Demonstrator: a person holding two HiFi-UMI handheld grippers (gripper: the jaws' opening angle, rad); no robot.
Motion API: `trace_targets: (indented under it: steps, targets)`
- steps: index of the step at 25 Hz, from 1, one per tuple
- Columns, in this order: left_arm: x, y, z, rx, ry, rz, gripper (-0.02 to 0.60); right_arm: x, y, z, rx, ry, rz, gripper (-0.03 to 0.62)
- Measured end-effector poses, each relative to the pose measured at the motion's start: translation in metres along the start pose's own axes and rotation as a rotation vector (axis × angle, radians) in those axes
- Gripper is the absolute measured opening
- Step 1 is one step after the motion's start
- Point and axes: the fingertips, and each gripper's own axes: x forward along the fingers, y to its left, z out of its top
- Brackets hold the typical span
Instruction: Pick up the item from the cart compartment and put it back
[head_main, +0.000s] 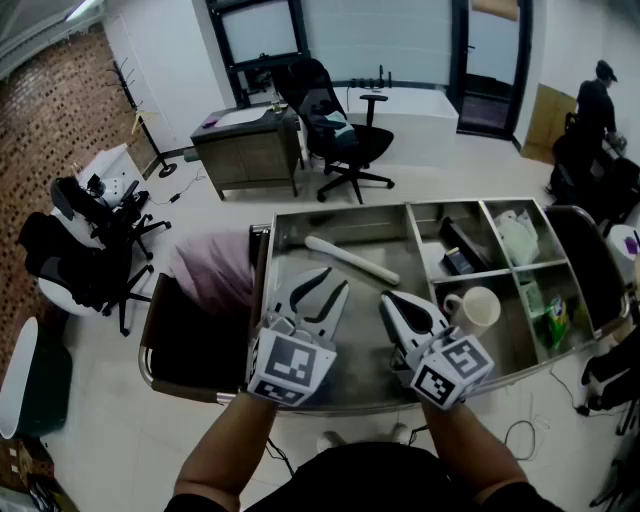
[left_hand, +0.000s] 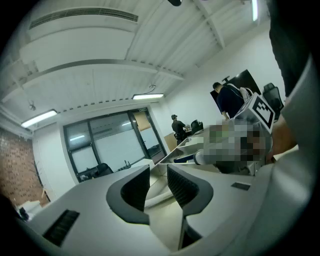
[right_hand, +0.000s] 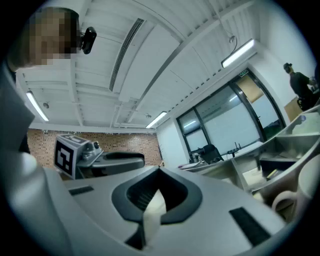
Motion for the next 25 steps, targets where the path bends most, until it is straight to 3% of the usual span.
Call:
trace_targets:
  steps: [3, 7, 9, 16, 25]
  targets:
    - [0.019, 0.010, 0.006, 0.150, 0.069, -0.007, 0.112, -0.002, -0.001, 0.002, 0.003, -0.005, -0.001, 0.014]
    - [0.050, 0.015, -0.002, 0.407, 0.183, -0.046, 0.112, -0.003, 0.000, 0.003, 0.001, -0.003, 0.004, 0.014]
    - [0.065, 0.015, -0.011, 0.489, 0.227, -0.088, 0.112, -0.003, 0.001, 0.003, 0.001, -0.003, 0.005, 0.014]
    - [0.107, 0.015, -0.066, 0.632, 0.404, -0.286, 0.140, -0.003, 0.005, 0.005, -0.011, -0.005, 0.019, 0.014]
    - [0.147, -0.003, -0.125, 0.732, 0.543, -0.560, 0.141, -0.001, 0.007, 0.003, -0.021, 0.006, 0.036, 0.014]
